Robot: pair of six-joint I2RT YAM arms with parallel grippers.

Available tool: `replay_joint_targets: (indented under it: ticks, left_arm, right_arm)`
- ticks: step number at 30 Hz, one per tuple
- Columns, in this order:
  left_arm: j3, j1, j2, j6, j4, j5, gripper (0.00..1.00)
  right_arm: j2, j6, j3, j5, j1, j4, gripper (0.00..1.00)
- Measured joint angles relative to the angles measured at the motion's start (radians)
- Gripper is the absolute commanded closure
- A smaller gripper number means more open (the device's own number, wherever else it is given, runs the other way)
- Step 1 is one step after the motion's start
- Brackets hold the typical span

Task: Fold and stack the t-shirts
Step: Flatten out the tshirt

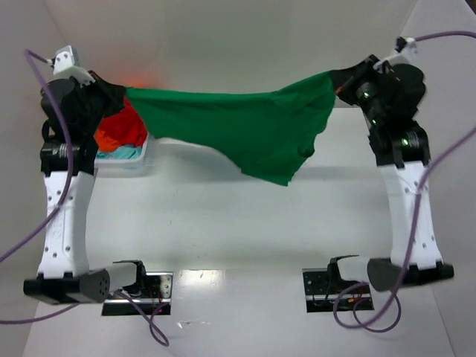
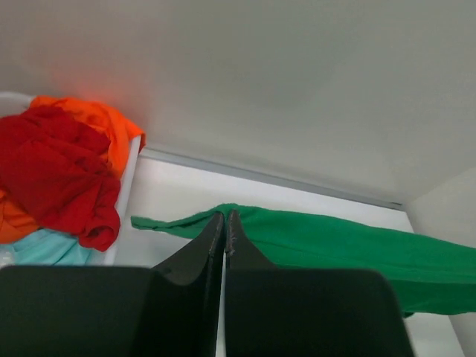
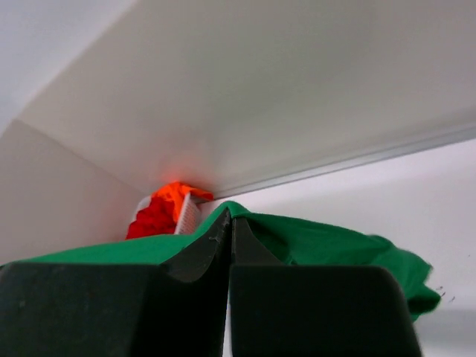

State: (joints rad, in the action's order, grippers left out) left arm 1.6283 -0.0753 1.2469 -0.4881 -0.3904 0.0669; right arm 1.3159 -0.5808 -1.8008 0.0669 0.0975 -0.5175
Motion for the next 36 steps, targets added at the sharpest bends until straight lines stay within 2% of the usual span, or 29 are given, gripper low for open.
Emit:
replay_joint_targets:
  ticks: [5,10,14,17,22,25,31,36]
  left_arm:
    - [-0.034,0.027,-0.222,0.017,-0.06,0.008,1.0]
    - [-0.069,0.066,-0.476,0.013,-0.131,-0.007,1.0]
    - [-0.068,0.079,-0.636,0.008,-0.157,-0.027,1.0]
    - [-0.051,0.092,-0.69,0.005,-0.178,-0.048,1.0]
    - [-0.034,0.138,-0.676,-0.01,-0.192,-0.117,1.0]
    - [-0.091,0.16,-0.637,-0.012,-0.151,-0.155,1.0]
    - [-0.351,0.163,-0.455,-0.013,-0.03,-0.174,1.0]
    - [-0.494,0.164,-0.266,-0.013,0.013,-0.18,1.0]
  right_arm:
    - [-0.286,0.008,0.076,0.003,0.0,-0.023,1.0]
    - [-0.515,0.007,0.068,0.04,0.0,-0.08,1.0]
    - [-0.596,0.007,0.006,0.054,0.0,-0.143,1.0]
    - [-0.595,0.007,-0.061,0.055,0.0,-0.18,1.0]
    - [-0.56,0.013,-0.109,0.048,0.0,-0.201,1.0]
    - [-0.509,0.023,-0.071,0.026,0.0,-0.178,1.0]
    - [-0.332,0.03,0.159,-0.008,0.0,-0.068,1.0]
    - [-0.174,0.031,0.38,-0.037,0.0,0.0,1.0]
